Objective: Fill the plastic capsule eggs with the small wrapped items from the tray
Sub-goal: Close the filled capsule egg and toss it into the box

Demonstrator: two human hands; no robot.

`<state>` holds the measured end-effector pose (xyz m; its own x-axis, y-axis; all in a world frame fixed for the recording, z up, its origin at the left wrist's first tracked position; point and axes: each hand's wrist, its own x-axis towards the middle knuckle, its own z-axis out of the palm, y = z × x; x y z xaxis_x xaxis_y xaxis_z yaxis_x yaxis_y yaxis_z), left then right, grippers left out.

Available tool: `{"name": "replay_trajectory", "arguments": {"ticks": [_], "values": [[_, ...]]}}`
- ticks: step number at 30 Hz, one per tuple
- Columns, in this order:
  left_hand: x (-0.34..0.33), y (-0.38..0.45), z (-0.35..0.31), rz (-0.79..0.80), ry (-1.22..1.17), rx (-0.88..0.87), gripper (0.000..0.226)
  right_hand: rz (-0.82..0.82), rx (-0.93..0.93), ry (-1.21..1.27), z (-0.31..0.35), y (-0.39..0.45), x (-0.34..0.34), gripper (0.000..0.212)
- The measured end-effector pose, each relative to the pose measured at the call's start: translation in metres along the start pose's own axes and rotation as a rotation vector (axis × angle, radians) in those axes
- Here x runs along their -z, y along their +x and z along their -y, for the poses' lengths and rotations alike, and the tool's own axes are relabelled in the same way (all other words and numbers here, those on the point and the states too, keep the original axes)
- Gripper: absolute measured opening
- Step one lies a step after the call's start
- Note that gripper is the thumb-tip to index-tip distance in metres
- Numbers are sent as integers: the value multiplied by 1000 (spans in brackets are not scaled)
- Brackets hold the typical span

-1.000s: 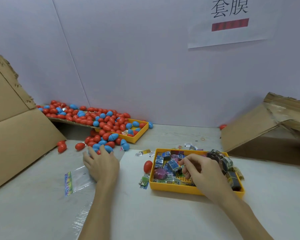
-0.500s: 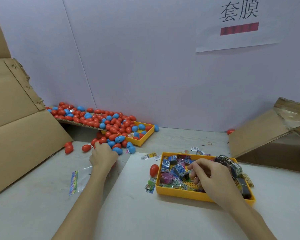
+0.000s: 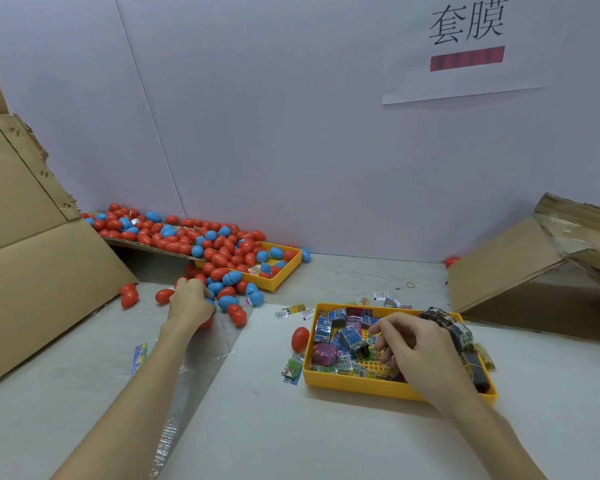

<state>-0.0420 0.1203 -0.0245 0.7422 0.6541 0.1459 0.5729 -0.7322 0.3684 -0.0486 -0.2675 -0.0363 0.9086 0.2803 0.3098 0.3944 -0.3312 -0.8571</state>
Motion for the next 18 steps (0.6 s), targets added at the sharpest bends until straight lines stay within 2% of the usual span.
{"name": "replay_trajectory", "arguments": {"ticks": [4,6,8,13,18], "values": [[2,-11,-9,-71,-94,-29,26,-3,0,21,-2,1,-1,24],[2,-27,-24,-171,-252,-161,27,-8,-17,59,-1,2,-1,25],[2,-51,-46,-201,-433,-348,36,-20,-33,123,0,2,0,25],[-14,-124,-109,60,-796,-703,57,-27,-63,352,7,3,7,22],[-39,-160,-137,200,-819,-827,59,60,-58,365,5,2,13,38]]}}
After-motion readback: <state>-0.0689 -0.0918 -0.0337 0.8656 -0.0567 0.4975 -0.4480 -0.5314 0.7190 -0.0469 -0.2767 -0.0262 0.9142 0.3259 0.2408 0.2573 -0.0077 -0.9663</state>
